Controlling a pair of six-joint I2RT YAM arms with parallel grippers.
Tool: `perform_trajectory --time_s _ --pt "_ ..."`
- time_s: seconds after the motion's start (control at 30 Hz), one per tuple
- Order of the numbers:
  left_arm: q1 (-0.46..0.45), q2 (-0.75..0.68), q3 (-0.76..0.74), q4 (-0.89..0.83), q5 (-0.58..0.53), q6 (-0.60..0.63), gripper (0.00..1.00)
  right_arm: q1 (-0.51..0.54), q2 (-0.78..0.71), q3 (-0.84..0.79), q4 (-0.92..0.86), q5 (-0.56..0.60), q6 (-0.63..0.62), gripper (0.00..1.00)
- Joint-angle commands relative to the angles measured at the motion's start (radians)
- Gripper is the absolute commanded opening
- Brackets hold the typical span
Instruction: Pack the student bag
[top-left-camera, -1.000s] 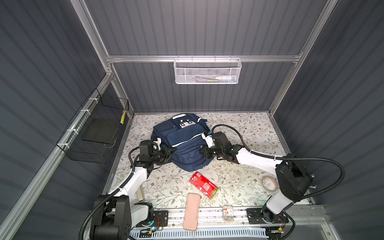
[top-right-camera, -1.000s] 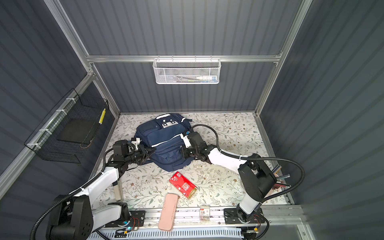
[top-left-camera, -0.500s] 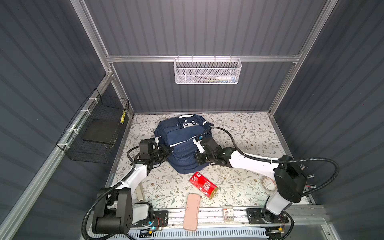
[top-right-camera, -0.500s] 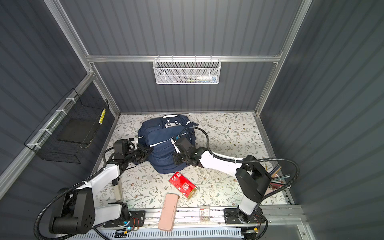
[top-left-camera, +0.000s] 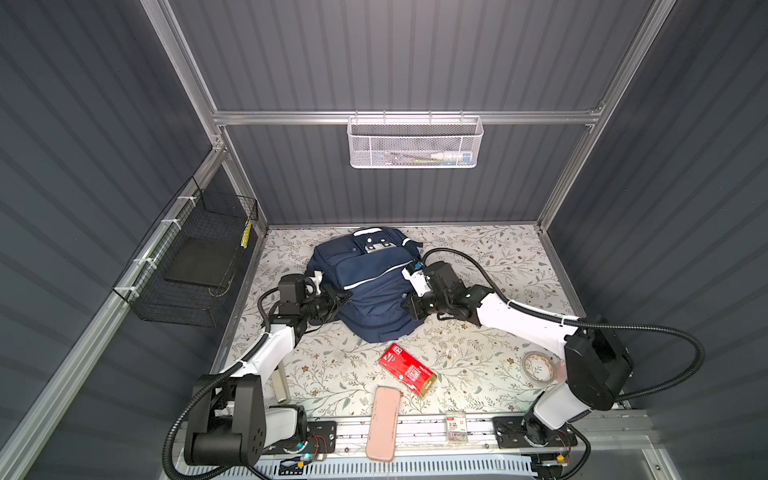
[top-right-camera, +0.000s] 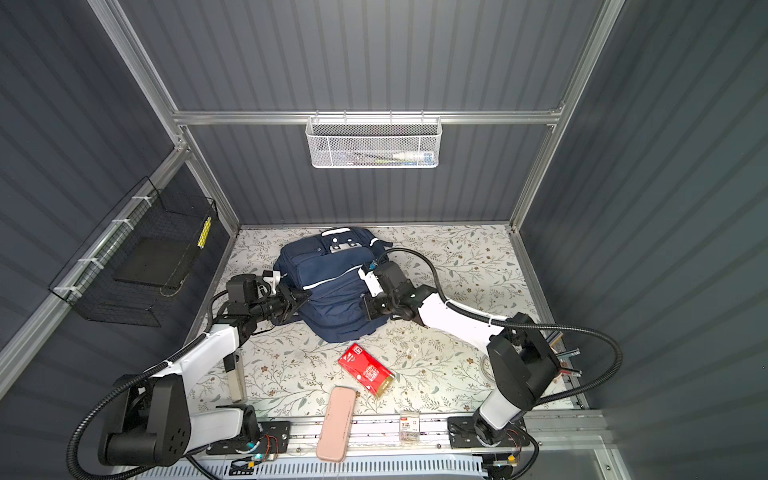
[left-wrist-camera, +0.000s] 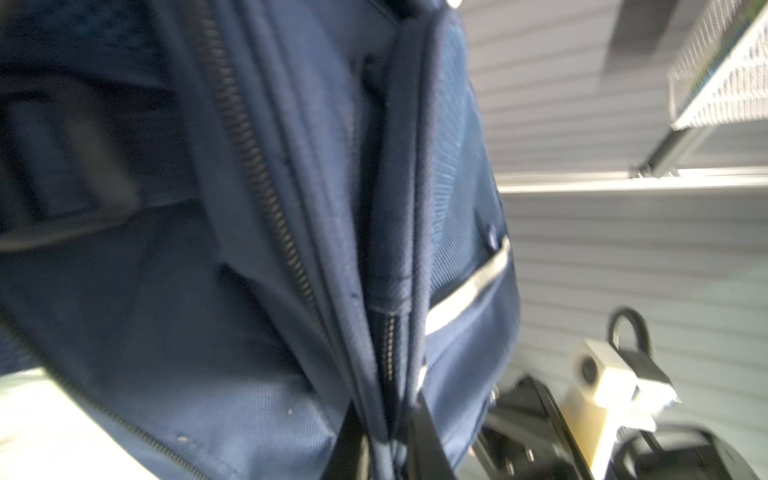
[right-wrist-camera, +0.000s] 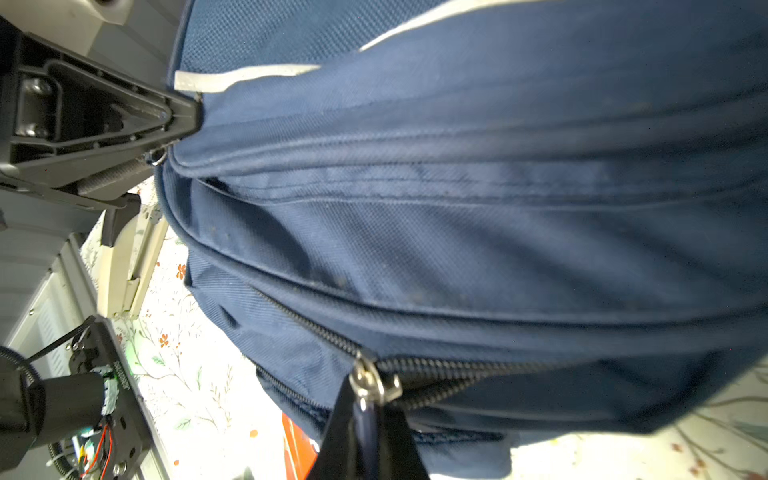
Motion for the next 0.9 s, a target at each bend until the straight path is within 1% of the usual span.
perform_trajectory --time_s 0.0,0.07,0.1,0.13,0.17,0.2,0.23,0.27,0.3,0.33,0.37,0.4,0.5,0.57,0.6,0.67,0.73,0.77,0.87 --pt "0.075 0.01 0.036 0.011 -0.193 0.045 0.0 -0.163 -0.021 -0.026 -0.194 0.182 -0.051 0.0" --pt "0.076 0.019 0.038 0.03 -0.177 0.036 0.0 -0.146 -0.011 -0.002 -0.203 0.159 -0.053 0.0" --pt "0.073 0.027 0.036 0.051 -0.161 0.025 0.0 -0.123 -0.01 0.006 -0.201 0.151 -0.04 0.0" --pt "0.066 0.033 0.027 0.083 -0.145 0.007 0.02 -0.087 -0.01 0.016 -0.192 0.147 -0.026 0.0" --pt "0.059 0.033 0.019 0.1 -0.141 -0.003 0.17 -0.045 -0.004 0.033 -0.181 0.156 -0.012 0.0" --pt "0.051 0.026 0.013 0.109 -0.14 -0.002 0.18 -0.013 0.005 0.052 -0.175 0.161 0.004 0.0" --pt "0.043 0.012 0.012 0.101 -0.142 0.009 0.15 0.018 0.022 0.078 -0.174 0.169 0.023 0.0" --pt "0.038 -0.009 0.014 0.078 -0.15 0.017 0.19 0.038 0.043 0.111 -0.182 0.18 0.054 0.0" --pt "0.035 -0.032 0.014 0.055 -0.161 0.024 0.31 0.05 0.06 0.134 -0.18 0.169 0.086 0.0" --pt "0.028 -0.067 0.017 0.011 -0.186 0.037 0.52 0.067 0.077 0.157 -0.174 0.166 0.116 0.0" --pt "0.015 -0.102 0.02 -0.04 -0.216 0.05 0.69 0.086 0.088 0.179 -0.169 0.178 0.148 0.0" --pt "0.0 -0.139 0.018 -0.078 -0.236 0.056 0.78 0.103 0.092 0.188 -0.153 0.186 0.178 0.0" --pt "-0.065 -0.26 -0.055 -0.102 -0.282 -0.016 0.79 0.14 0.11 0.204 -0.073 0.19 0.26 0.0" --pt "-0.105 -0.332 -0.1 -0.103 -0.318 -0.072 0.8 0.162 0.146 0.24 -0.071 0.217 0.265 0.0" --pt "-0.122 -0.345 -0.113 -0.093 -0.322 -0.104 0.8 0.17 0.165 0.256 -0.074 0.221 0.269 0.0" --pt "-0.179 -0.342 -0.137 -0.04 -0.316 -0.174 0.79 0.186 0.196 0.275 -0.057 0.2 0.286 0.0" --pt "-0.252 -0.319 -0.145 -0.012 -0.344 -0.208 0.78 0.212 0.21 0.286 -0.033 0.207 0.291 0.0" --pt "-0.28 -0.301 -0.152 0.011 -0.389 -0.227 0.78 0.226 0.218 0.299 -0.028 0.208 0.287 0.0" --pt "-0.309 -0.231 -0.189 0.118 -0.423 -0.276 0.78 0.271 0.245 0.33 -0.014 0.201 0.254 0.0"
